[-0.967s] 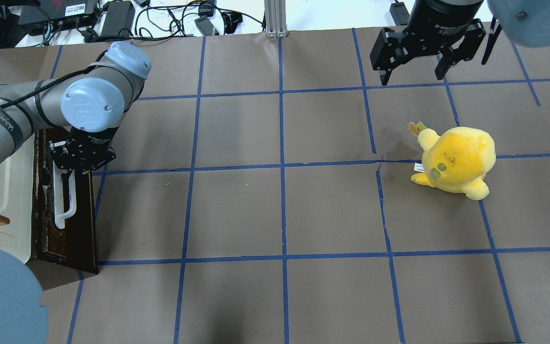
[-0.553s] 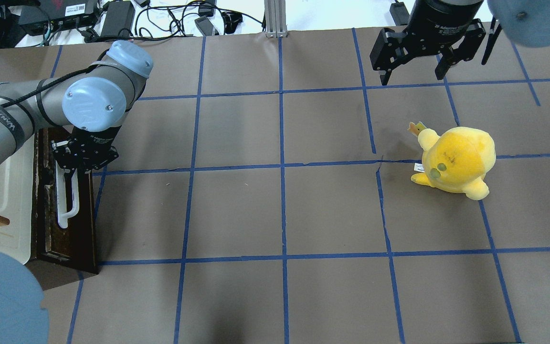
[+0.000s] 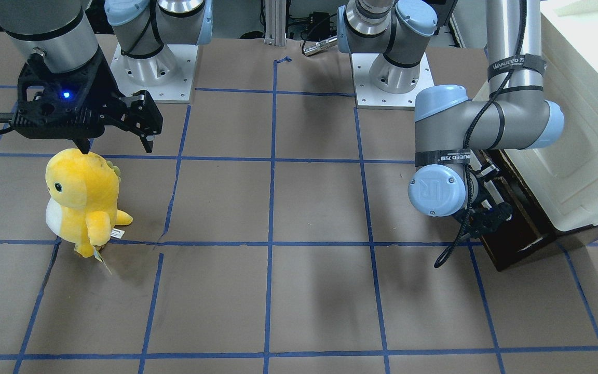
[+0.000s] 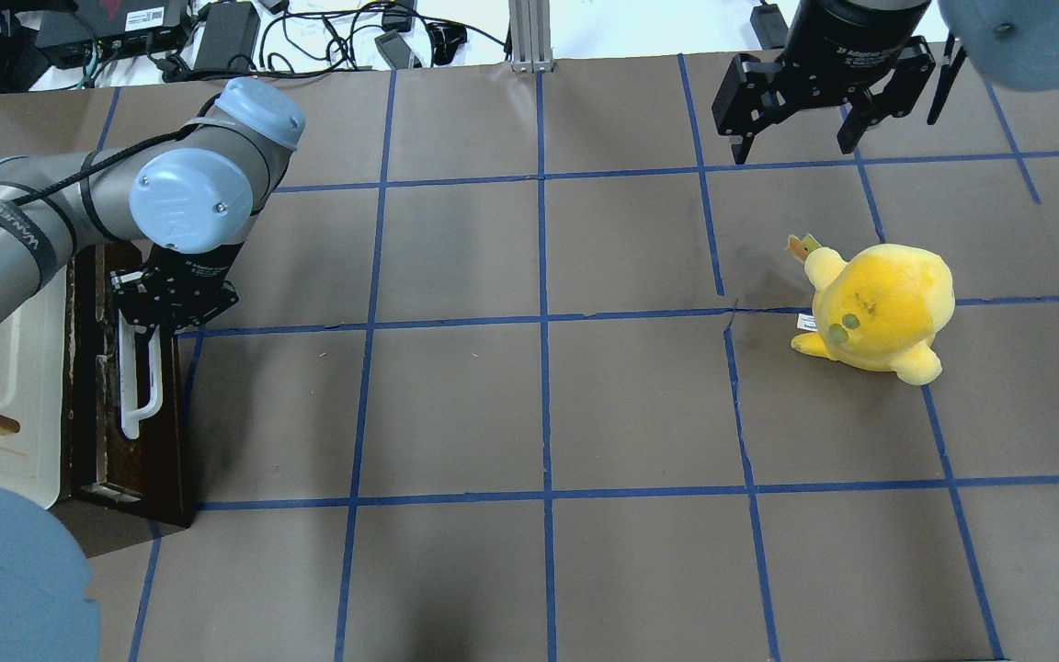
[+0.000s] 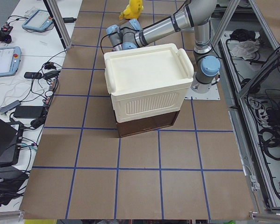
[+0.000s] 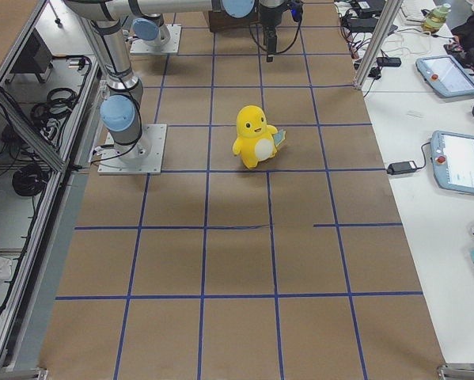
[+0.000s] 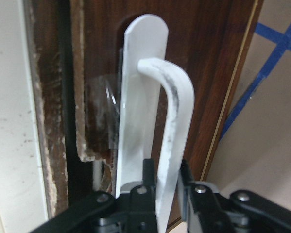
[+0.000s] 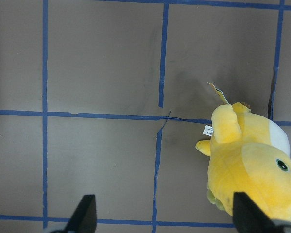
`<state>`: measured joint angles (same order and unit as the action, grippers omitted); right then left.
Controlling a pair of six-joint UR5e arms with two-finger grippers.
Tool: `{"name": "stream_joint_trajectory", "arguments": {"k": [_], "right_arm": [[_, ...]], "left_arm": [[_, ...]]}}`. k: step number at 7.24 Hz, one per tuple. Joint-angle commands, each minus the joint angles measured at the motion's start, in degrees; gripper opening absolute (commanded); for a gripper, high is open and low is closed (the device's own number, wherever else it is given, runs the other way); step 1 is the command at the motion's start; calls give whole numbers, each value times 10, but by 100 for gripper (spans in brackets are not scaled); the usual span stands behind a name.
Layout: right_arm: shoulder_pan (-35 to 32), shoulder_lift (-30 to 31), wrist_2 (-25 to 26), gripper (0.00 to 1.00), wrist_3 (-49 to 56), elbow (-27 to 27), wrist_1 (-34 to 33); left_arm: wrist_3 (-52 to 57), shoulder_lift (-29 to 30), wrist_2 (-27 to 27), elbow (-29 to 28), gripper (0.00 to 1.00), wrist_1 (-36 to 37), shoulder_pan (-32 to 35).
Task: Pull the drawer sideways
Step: 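Pull the handle with the left gripper, sliding the drawer out slowly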
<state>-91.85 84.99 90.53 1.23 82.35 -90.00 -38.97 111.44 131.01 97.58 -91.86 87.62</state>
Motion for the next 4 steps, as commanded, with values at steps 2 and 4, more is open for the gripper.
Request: {"name": "stream_joint_trajectory", "arguments": {"k": [2, 4], "right_arm": [[0, 0, 1, 100, 0, 0, 0], [0, 0, 0, 100, 0, 0, 0]], "left_arm": [[-3, 0, -1, -7, 16, -10, 4], [-4, -1, -3, -14, 16, -20, 12]]}}
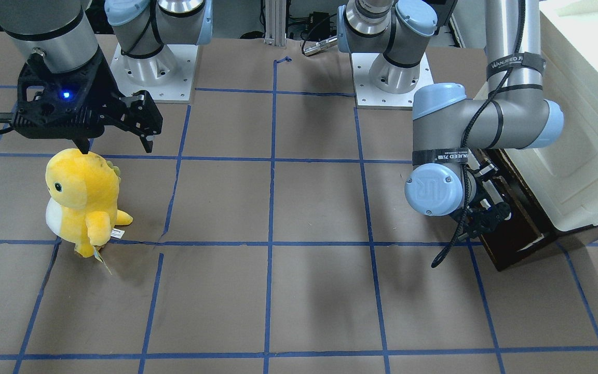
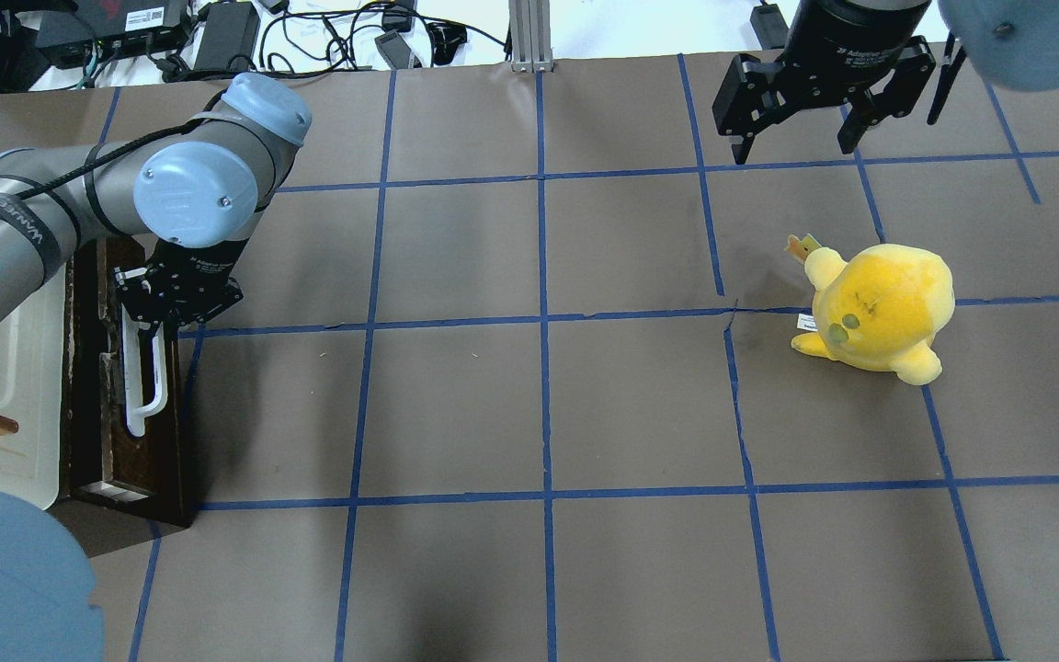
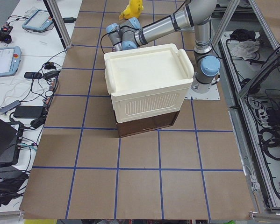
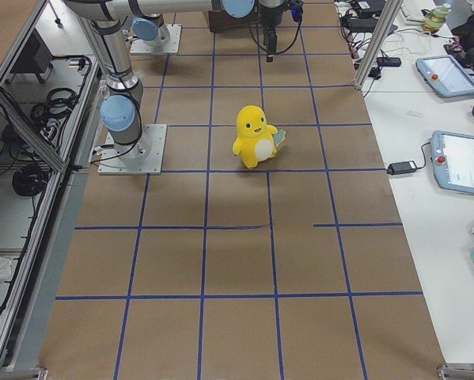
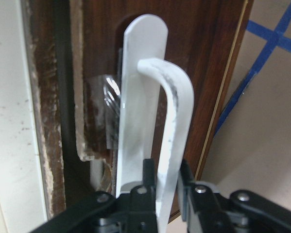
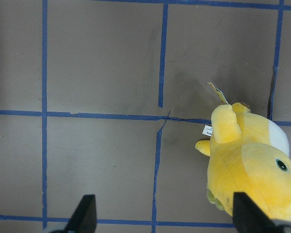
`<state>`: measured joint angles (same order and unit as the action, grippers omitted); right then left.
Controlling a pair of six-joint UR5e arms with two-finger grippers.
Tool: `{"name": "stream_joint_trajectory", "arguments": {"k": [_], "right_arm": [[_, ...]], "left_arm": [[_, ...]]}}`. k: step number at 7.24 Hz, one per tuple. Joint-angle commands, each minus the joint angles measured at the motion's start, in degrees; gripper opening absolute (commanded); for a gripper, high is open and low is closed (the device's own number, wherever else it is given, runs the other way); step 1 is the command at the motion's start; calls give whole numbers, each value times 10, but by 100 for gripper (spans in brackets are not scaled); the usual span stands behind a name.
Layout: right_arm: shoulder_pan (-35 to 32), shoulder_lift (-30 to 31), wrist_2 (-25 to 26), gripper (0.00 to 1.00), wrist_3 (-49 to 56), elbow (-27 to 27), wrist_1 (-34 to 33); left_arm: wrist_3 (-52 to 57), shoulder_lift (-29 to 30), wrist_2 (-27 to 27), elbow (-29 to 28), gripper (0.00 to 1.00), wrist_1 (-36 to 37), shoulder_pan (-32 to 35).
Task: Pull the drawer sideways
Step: 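Pull the handle with the left gripper, sliding the drawer out slowly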
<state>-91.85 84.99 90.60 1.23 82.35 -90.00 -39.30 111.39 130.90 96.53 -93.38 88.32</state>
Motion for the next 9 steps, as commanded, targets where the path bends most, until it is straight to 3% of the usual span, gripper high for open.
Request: {"name": "stream_joint_trajectory", "arguments": {"k": [1, 9], "right_arm": [[0, 0, -1, 100, 0, 0, 0], [0, 0, -1, 100, 0, 0, 0]], "left_arm": [[-7, 1, -10, -4, 16, -5, 6], [-38, 9, -22, -27, 12, -31, 34]]}}
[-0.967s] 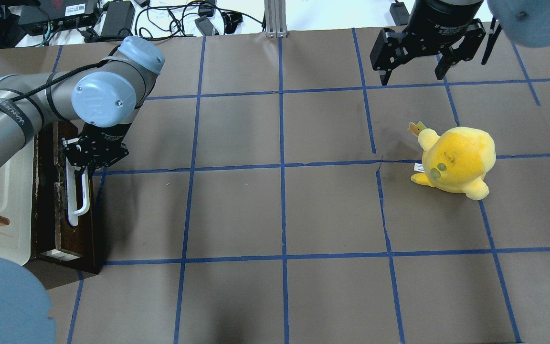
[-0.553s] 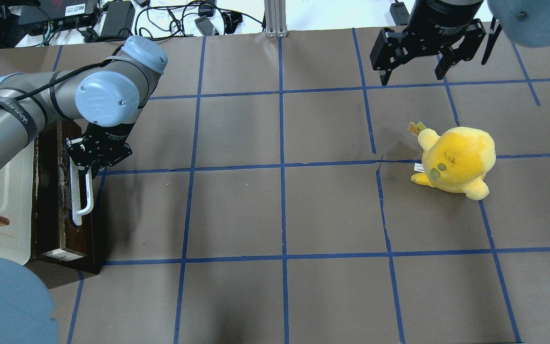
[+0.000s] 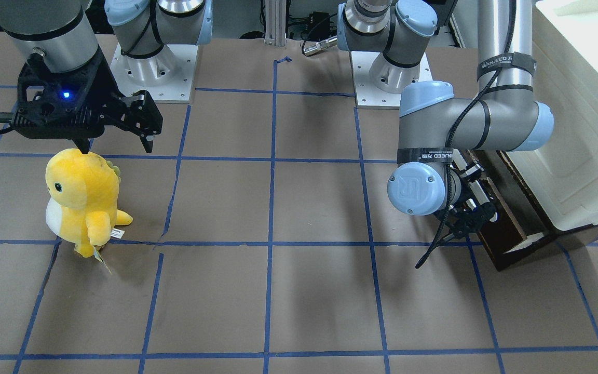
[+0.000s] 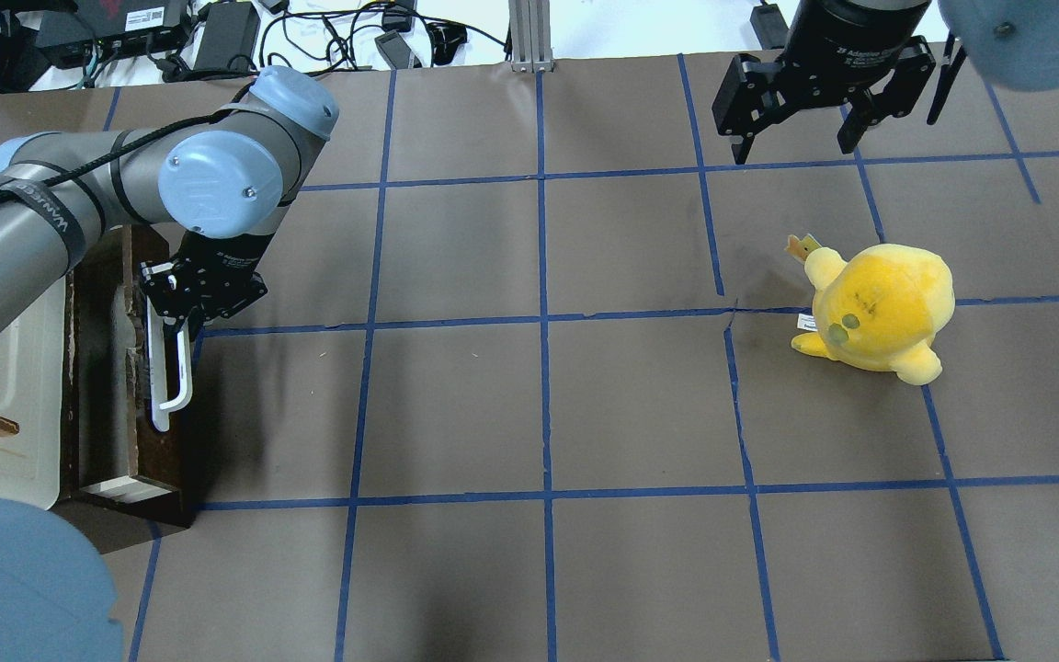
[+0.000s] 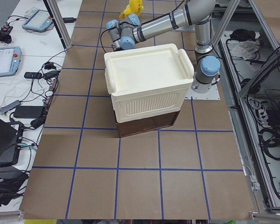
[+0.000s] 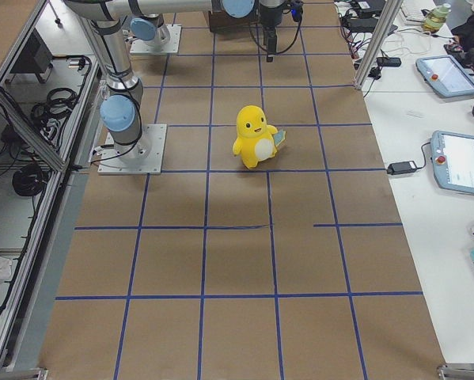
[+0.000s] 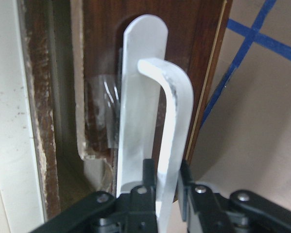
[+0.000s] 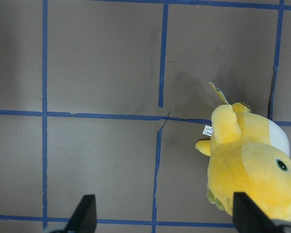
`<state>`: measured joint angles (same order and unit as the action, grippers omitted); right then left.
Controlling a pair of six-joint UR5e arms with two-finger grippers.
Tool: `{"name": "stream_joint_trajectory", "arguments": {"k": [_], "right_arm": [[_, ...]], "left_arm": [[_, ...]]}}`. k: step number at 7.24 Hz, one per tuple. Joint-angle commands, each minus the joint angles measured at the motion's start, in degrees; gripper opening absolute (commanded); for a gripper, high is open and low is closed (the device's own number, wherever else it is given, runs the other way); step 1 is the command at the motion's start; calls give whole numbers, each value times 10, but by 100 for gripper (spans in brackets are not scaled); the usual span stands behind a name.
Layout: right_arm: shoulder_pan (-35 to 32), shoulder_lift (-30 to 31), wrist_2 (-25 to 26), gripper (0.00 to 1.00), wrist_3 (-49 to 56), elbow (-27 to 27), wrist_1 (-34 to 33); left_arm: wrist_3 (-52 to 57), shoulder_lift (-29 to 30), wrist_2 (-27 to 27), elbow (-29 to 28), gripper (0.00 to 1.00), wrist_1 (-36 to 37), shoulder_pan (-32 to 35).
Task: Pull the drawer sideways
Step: 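Pull the handle with the left gripper, sliding the drawer out slowly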
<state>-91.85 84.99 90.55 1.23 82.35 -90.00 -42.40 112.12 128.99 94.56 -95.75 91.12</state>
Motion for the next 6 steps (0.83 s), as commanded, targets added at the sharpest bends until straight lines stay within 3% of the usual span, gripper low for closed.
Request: {"name": "stream_joint_trajectory", "arguments": {"k": [1, 6], "right_arm": [[0, 0, 0, 100, 0, 0, 0], [0, 0, 0, 100, 0, 0, 0]], "left_arm": [[-7, 3, -3, -11, 12, -10, 7], [-8, 10, -12, -20, 12, -9, 9]]}}
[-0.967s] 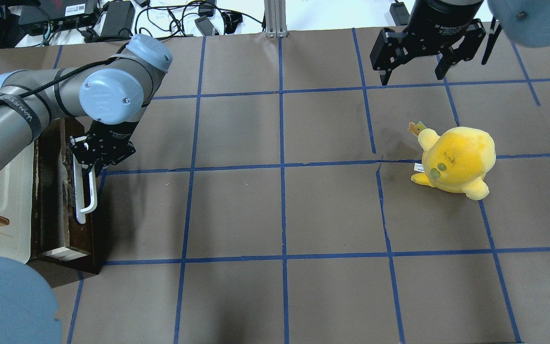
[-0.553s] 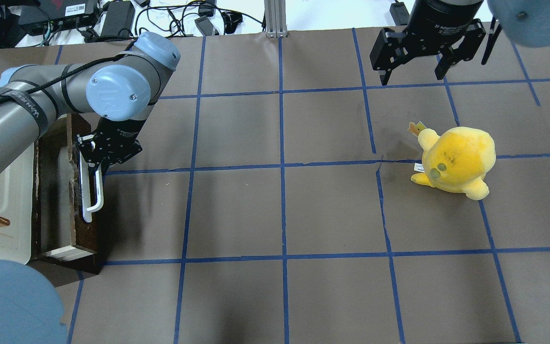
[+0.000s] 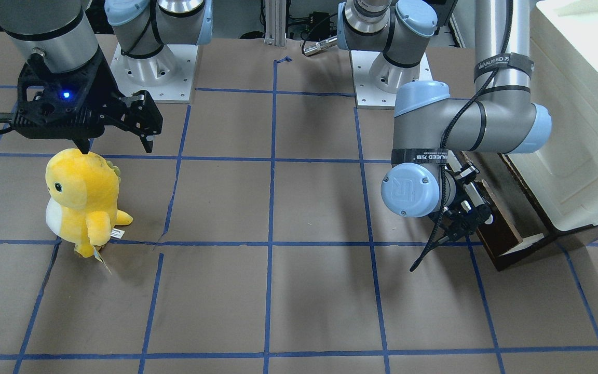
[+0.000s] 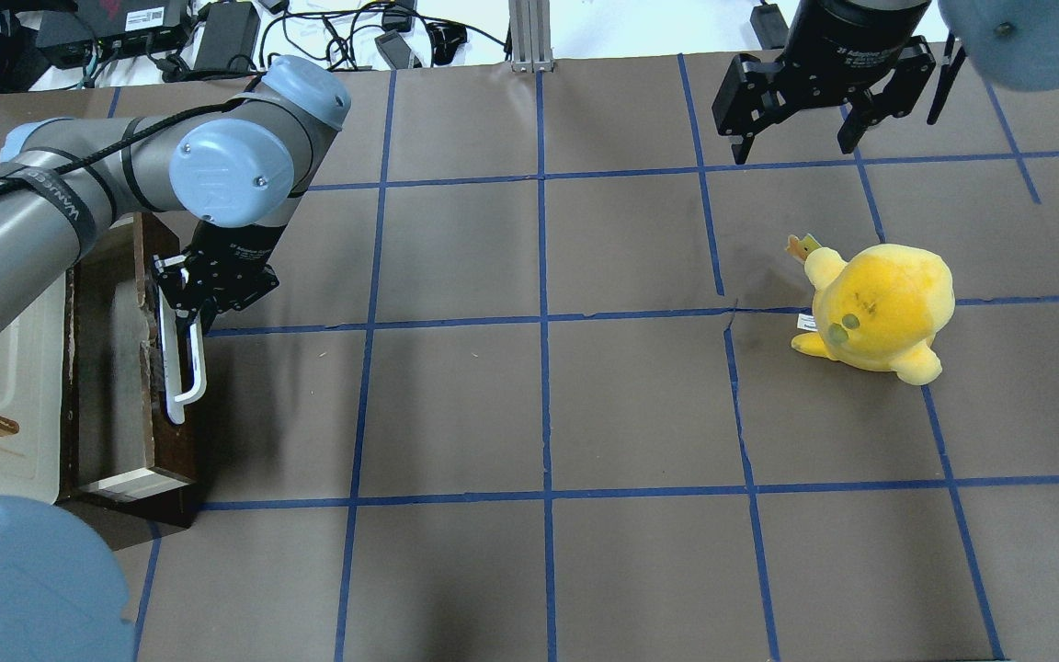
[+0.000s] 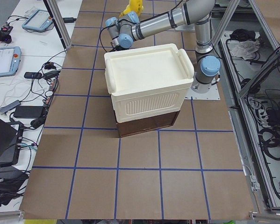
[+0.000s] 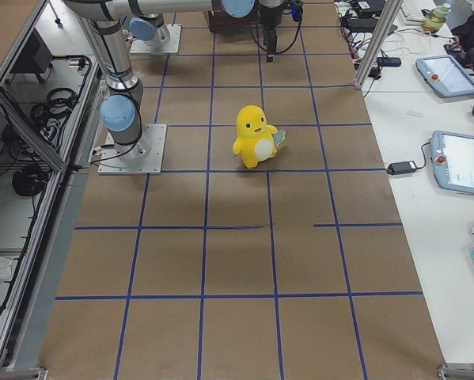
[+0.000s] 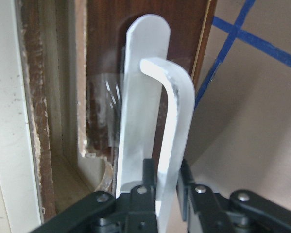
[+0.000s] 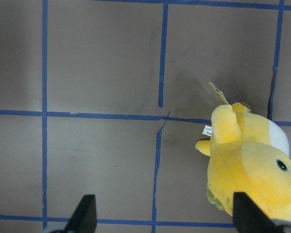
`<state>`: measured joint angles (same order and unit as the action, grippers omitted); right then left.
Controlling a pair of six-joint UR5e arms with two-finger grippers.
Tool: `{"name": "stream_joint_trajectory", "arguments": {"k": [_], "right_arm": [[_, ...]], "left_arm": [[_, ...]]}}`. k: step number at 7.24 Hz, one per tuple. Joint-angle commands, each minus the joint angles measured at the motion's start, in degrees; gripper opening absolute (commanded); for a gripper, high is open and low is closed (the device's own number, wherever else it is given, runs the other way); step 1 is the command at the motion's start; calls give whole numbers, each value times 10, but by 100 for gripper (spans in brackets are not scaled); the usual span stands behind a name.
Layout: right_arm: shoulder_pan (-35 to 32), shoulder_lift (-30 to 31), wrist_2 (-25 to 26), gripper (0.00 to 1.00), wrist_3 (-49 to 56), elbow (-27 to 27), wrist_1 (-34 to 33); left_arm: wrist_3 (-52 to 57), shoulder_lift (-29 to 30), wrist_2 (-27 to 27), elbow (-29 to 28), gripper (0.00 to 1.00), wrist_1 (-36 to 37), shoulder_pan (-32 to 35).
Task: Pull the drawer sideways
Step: 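Pull the handle with the left gripper, sliding the drawer out slowly, then keep pulling the drawer out with the left gripper, away from the cabinet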
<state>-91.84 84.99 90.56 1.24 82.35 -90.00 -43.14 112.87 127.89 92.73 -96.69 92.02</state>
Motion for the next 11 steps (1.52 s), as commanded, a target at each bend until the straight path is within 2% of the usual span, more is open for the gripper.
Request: {"name": "stream_joint_trajectory", "arguments": {"k": [1, 11], "right_arm": [[0, 0, 0, 100, 0, 0, 0], [0, 0, 0, 100, 0, 0, 0]], "left_arm": [[0, 2, -1, -2, 12, 0, 6], [-34, 24, -20, -33, 14, -2, 51]]}}
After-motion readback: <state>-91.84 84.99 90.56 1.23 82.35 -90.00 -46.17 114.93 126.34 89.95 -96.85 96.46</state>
